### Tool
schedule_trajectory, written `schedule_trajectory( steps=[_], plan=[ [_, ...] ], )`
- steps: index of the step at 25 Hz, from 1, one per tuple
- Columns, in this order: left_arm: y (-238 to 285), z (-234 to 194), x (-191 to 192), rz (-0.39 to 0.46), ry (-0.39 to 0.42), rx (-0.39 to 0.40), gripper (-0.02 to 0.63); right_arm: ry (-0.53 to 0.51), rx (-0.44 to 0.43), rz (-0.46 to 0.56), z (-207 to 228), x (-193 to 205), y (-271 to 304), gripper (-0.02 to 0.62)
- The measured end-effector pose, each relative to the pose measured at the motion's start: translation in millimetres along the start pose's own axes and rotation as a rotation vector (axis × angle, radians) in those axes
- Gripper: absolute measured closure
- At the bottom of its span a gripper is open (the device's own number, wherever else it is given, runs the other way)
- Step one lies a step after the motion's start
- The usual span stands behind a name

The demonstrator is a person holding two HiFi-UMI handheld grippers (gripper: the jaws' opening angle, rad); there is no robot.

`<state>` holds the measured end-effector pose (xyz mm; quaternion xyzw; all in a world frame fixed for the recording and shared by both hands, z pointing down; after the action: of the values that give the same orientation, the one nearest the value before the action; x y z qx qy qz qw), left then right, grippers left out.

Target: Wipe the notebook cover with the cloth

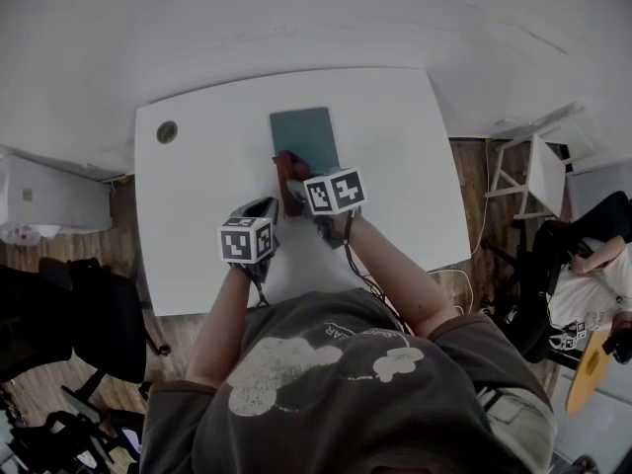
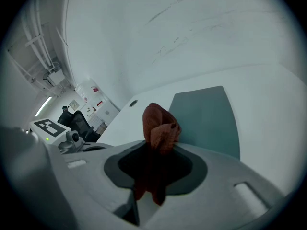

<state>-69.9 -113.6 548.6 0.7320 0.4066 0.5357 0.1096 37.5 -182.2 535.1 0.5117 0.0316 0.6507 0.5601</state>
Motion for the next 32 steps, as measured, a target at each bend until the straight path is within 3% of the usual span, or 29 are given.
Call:
schedule_trajectory(
  steps=[16, 32],
  plan=[
    [33.8, 13.7, 1.4, -0.062, 0.078, 0.010, 0.586, 0.064, 0.071, 0.037, 47.5, 5.0, -38.5, 0.489],
    [37.0, 12.7, 2.2, -0.063, 0.048, -0.002, 0.586, 0.124, 0.093, 0.067, 86.5, 4.0, -62.2, 0.489]
  ],
)
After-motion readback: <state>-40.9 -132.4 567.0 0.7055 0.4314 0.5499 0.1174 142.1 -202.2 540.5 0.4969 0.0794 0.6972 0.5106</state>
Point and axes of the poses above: the fingertips, and each gripper's own axes: y forward along the fingers, z to its right, x out of its underside, the point moved 6 cm from there along -y, backward along the fingers, and after that the axes turned 6 degrees about z, right-handed, at the moved point
